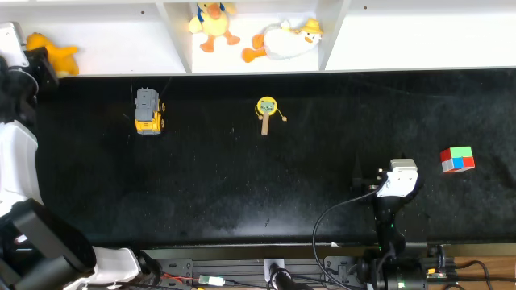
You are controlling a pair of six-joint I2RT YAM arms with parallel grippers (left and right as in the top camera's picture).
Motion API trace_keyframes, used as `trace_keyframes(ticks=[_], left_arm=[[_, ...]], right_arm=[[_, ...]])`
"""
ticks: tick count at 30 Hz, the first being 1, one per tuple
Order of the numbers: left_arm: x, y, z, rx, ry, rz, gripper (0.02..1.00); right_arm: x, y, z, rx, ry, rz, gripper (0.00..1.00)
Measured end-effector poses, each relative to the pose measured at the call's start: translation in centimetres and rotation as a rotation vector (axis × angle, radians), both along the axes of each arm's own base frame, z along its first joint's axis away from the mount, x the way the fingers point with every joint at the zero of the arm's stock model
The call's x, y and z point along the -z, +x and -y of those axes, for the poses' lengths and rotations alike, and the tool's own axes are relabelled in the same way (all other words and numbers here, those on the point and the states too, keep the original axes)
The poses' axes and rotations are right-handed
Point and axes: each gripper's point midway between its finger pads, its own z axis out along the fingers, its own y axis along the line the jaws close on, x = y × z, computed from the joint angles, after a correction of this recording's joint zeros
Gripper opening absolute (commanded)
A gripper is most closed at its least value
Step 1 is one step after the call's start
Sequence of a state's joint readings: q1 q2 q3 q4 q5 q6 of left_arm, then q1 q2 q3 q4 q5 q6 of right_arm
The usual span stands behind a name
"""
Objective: Store Toys
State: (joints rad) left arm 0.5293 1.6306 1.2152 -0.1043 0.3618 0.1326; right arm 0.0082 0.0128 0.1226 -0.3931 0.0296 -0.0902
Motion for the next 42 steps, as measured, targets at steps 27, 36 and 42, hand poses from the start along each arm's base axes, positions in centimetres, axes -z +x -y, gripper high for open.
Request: trace_keyframes(ticks=[27, 36, 42], left_arm=[[0.3, 1.7, -0.8, -0.015, -0.014, 0.007, 0.132], [0.2, 1.9, -0.9, -0.015, -0.012, 0.012, 0.194], [0.1, 2.0, -0.8, -0.014, -0.013, 0.014, 0.759]], right_arm=[[0.0, 0.0, 0.0, 0.0, 0.0, 0.0, 0.993], [0.0, 0.0, 0.0, 0.0, 0.0, 0.0, 0.996], [0.0, 0.0, 0.0, 0.0, 0.0, 0.0, 0.996]])
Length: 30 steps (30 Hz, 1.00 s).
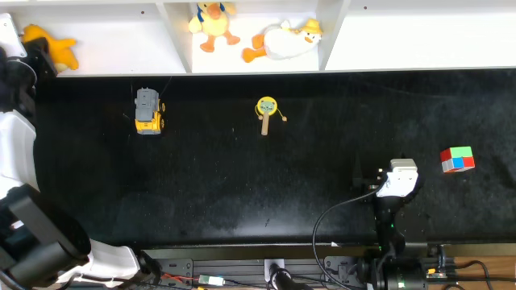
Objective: Store Toys
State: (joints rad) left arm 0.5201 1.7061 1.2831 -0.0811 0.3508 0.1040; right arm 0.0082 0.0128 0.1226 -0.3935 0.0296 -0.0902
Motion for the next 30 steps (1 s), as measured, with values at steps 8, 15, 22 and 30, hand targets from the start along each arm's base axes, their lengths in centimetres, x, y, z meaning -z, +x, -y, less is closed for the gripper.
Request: trace_keyframes(ticks=[8, 15, 22, 30], left_arm=[[0.1, 0.19, 0.36, 0.007, -0.002, -0.002, 0.998], [0.25, 0.29, 0.52, 0.01, -0.003, -0.005, 0.998], [0.26, 0.47, 0.92, 0.018, -0.002, -0.005, 0.998], [-0.33, 0.73, 0.75, 0.017, 0.013, 0.019, 0.998]], right_arm=[[0.0, 0.0, 0.0, 0.0, 0.0, 0.0, 0.996], [0.02, 0.0, 0.0, 0.0, 0.0, -0.001, 0.996], [-0.01, 0.0, 0.01, 0.0, 0.0, 0.0, 0.993], [0.01, 0.0, 0.0, 0.0, 0.0, 0.0, 0.996]])
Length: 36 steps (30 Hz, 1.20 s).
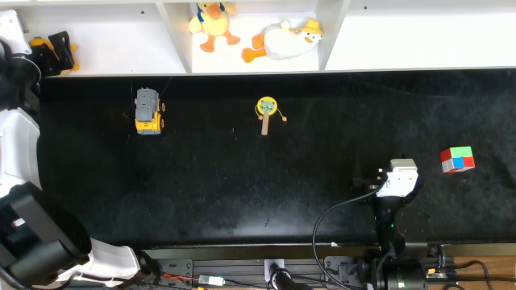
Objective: Store Toys
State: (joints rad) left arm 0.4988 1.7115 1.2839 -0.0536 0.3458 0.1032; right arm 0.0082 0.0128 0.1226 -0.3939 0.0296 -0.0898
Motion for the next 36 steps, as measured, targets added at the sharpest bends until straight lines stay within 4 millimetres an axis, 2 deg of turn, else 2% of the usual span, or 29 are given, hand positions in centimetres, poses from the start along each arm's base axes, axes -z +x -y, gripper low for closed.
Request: trace_keyframes(ticks=[6, 15, 30, 36], left_arm=[[-0.9, 0.6, -0.5, -0.006, 0.029, 0.046, 0.998], [0.5, 1.6, -1.0, -0.006, 0.03, 0.05, 0.998], [-0.3, 2.0, -1.2, -0.006, 0.049, 0.084, 0.998], [0.4, 1.7, -1.0, -0.005, 0.032, 0.053, 0.998]], right_arm=[[0.0, 0.0, 0.0, 0.0, -0.001, 0.0, 0.993], [0.0, 0.0, 0.0, -0.001, -0.001, 0.001, 0.993], [0.0, 0.0, 0.0, 0.0, 0.0, 0.001, 0.993], [0.0, 0.0, 0.0, 0.0, 0.0, 0.0, 0.996]])
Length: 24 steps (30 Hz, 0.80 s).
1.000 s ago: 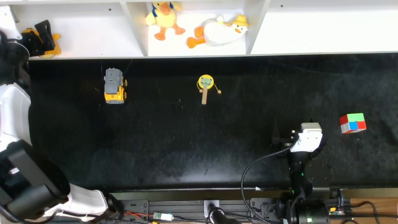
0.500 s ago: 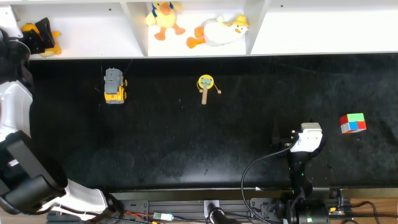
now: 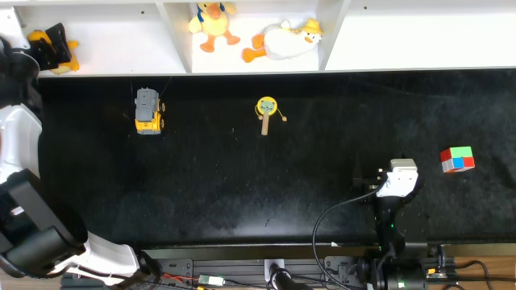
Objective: Store Toys
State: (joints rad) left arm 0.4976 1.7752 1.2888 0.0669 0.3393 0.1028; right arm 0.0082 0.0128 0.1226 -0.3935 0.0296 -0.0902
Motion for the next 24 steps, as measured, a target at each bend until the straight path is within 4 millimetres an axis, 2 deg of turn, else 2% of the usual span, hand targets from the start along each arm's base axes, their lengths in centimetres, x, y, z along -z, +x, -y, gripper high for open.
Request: trace_keyframes(ticks=[6, 14, 24], left_arm=[[1.3, -1.2, 0.5, -0.009, -0.039, -0.083, 0.998], [-1.3, -2.6, 1.1, -0.019, -0.027, -0.071, 0.998], [-0.8, -4.0, 2.9, 0.001, -0.064, -0.145, 0.998]], right_arm=[[0.0, 0.0, 0.0, 0.0, 0.0, 0.0, 0.996], [0.0, 0.0, 0.0, 0.0, 0.0, 0.0, 0.993], [0.0, 0.0, 0.0, 0.0, 0.0, 0.0, 0.996]])
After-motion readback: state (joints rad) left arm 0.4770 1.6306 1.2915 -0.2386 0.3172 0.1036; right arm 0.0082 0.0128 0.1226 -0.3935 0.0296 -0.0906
